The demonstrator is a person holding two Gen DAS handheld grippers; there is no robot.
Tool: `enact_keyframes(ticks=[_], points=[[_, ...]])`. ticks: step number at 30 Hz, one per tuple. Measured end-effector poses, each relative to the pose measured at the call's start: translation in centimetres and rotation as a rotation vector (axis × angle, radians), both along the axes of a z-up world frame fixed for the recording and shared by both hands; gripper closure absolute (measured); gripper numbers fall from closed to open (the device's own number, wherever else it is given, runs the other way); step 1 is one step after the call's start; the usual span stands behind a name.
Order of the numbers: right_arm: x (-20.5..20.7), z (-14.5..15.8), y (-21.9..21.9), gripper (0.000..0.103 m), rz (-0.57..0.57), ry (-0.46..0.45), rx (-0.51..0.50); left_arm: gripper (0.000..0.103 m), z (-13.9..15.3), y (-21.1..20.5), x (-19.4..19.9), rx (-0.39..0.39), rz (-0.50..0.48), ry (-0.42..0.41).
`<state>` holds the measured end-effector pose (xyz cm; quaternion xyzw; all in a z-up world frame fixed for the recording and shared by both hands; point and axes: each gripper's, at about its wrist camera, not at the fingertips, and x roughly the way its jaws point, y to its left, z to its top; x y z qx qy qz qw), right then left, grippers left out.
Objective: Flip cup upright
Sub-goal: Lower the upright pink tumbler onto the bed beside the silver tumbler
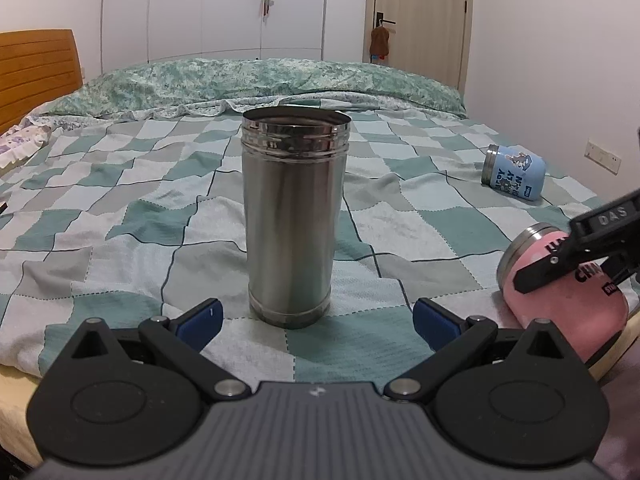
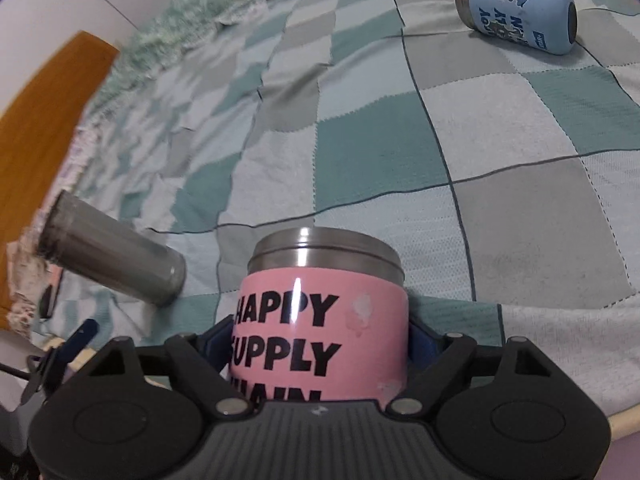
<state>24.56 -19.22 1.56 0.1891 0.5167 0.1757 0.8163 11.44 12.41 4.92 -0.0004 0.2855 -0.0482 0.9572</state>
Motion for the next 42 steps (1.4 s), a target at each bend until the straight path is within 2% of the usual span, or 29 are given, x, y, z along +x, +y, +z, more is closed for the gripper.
enact_keyframes(ticks=[5,13,19,25,28,32,34,38,42], points=[[-1.3,0.7,-0.5,0.019,0.020,-0.095,0.028,0.000,0.2,0.1,-0.3,-0.014,0.005,-0.007],[-4.6,2.5,-0.5,0.019,0.076,-0.383,0.022,0.000,0.3,0.1,-1.2,-0.055,0.009,-0.024],[-4.8,4.3,0.7,0.020,0.086,-0.591,-0.068,0.000,1.0,0.2,-1.7,-0.079,0.022,-0.047],[-2.8,6.2,3.2,0.020,0.068,-0.796,-0.252,0.000,1.5,0.1,-1.8,-0.089,0.040,-0.071],[-1.5,5.5,4.1,0.020,0.060,-0.806,-0.300,0.000,1.5,0.1,-1.8,-0.096,0.043,-0.075],[0.3,1.7,4.6,0.020,0.081,-0.696,-0.299,0.000,1.1,0.0,-1.6,-0.098,0.046,-0.070],[-0.4,0.8,4.8,0.020,0.086,-0.767,-0.301,0.000,1.0,-0.1,-1.5,-0.094,0.045,-0.066],[-0.7,1.0,5.4,0.020,0.105,-0.785,-0.333,0.000,0.9,-0.1,-1.4,-0.093,0.050,-0.061],[-0.5,1.0,5.0,0.020,0.098,-0.780,-0.311,0.000,0.9,-0.4,-1.4,-0.094,0.052,-0.063]])
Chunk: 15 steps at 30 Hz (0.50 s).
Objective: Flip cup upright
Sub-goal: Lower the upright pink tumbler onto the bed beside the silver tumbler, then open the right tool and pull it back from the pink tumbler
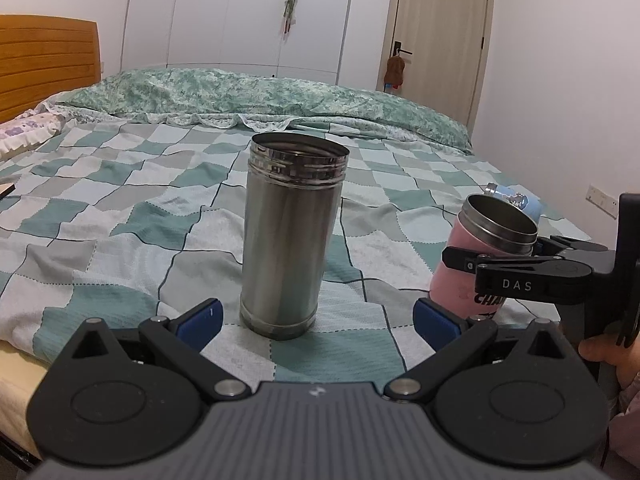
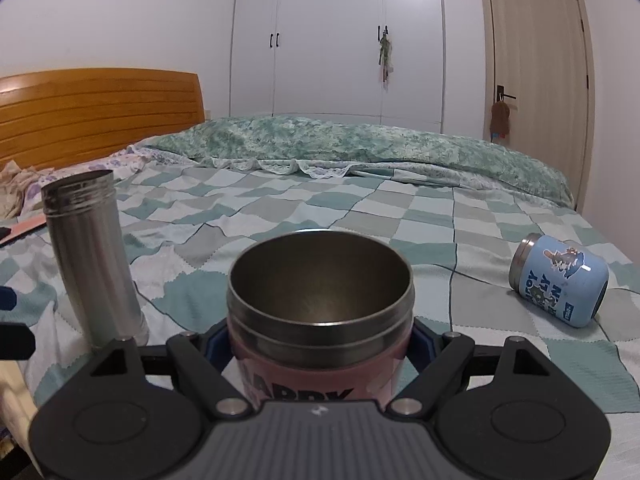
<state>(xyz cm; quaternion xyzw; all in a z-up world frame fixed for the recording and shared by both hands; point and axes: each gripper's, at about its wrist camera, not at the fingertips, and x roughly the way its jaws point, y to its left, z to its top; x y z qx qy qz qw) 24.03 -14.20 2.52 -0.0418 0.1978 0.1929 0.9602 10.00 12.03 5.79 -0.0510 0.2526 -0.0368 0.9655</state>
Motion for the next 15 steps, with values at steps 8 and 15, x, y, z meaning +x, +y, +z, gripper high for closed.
enact_keyframes(ticks=[8,15], points=[[-4.4,2.2,-2.4,0.000,0.015,-0.192,0.088,0.000,1.0,-1.1,-1.9,0.008,0.003,-0.113],[-12.3,3.7,-6.7,0.000,0.059,-0.381,0.092,0.000,1.8,-4.6,-5.6,0.004,0.008,-0.280]])
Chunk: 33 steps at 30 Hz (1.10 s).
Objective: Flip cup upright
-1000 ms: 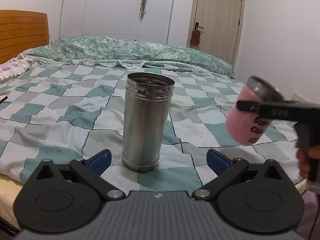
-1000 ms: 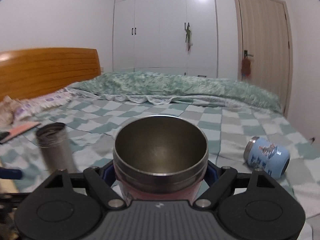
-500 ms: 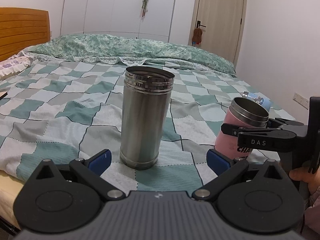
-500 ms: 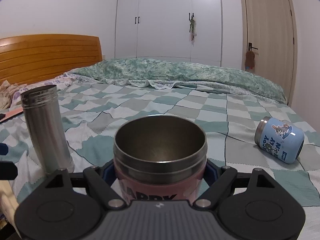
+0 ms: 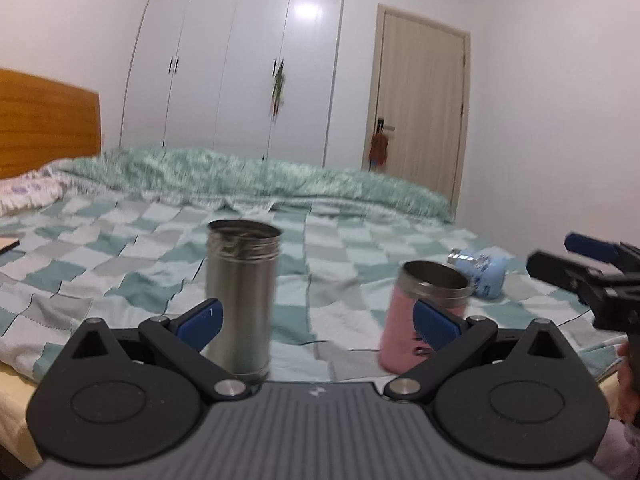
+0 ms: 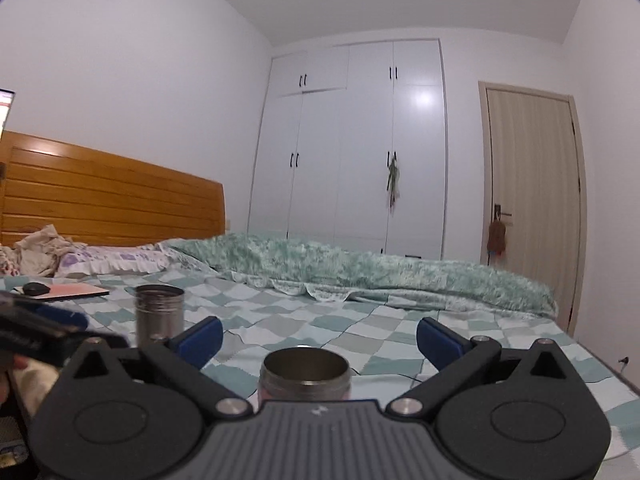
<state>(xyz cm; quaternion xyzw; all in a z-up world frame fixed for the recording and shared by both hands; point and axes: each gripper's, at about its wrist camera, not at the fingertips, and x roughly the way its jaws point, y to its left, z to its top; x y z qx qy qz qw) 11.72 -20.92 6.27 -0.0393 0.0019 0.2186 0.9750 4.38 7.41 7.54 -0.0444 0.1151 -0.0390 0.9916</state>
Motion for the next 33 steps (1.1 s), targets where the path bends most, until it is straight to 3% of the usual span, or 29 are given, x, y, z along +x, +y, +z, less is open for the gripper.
enact_keyframes(ticks=[8,16,33], points=[[-5.1,-3.1,-3.1,0.000,-0.045,-0.016,-0.035,0.000,-3.4,-3.2,-2.3,0.016,0.027,-0.034],[-6.8,-7.1,-3.9,0.000,-0.091,0.024,-0.090,0.000,-6.5,-6.0,-3.7,0.128,0.079,-0.073],[-7.7,-7.6,-5.5,0.000,-0.182,-0.008,-0.012,0.000,-7.3,-7.0,-4.6,0.182,0.120,-0.105]])
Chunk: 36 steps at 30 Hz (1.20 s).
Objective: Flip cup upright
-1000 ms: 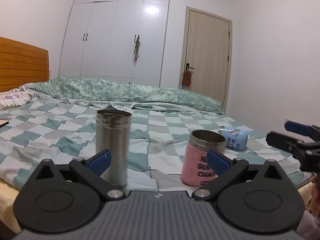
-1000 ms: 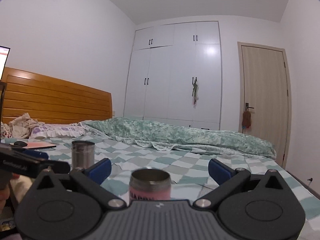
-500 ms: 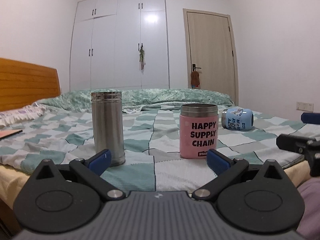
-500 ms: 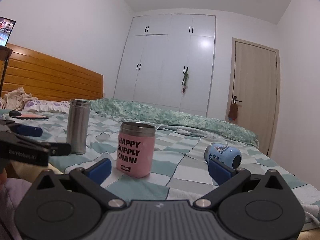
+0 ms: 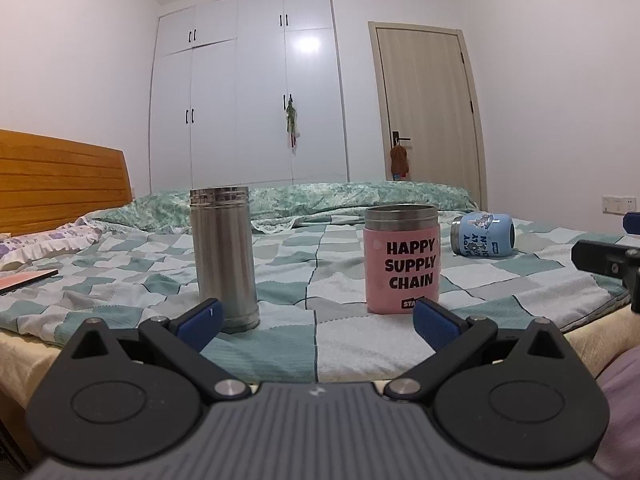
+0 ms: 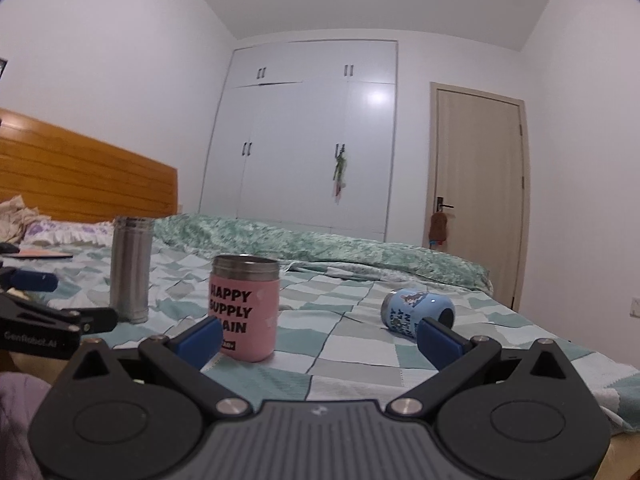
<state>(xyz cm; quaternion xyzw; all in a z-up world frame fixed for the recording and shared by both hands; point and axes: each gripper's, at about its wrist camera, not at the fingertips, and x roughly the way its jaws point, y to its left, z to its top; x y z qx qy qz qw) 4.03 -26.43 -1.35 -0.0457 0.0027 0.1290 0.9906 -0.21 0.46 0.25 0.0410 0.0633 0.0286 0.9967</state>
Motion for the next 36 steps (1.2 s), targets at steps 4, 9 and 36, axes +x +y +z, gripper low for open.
enact_keyframes(ticks=[4,9,36], points=[[0.1,-0.2,-0.5,0.000,-0.026,0.005,0.028,0.000,-0.1,0.2,0.0,-0.001,0.004,-0.007],[0.8,-0.4,-0.7,0.000,-0.040,0.019,0.038,0.000,-0.1,0.4,0.3,-0.012,0.005,-0.003],[0.9,-0.5,-0.1,0.000,-0.057,0.020,0.011,0.000,0.0,0.6,0.2,-0.022,0.004,-0.011]])
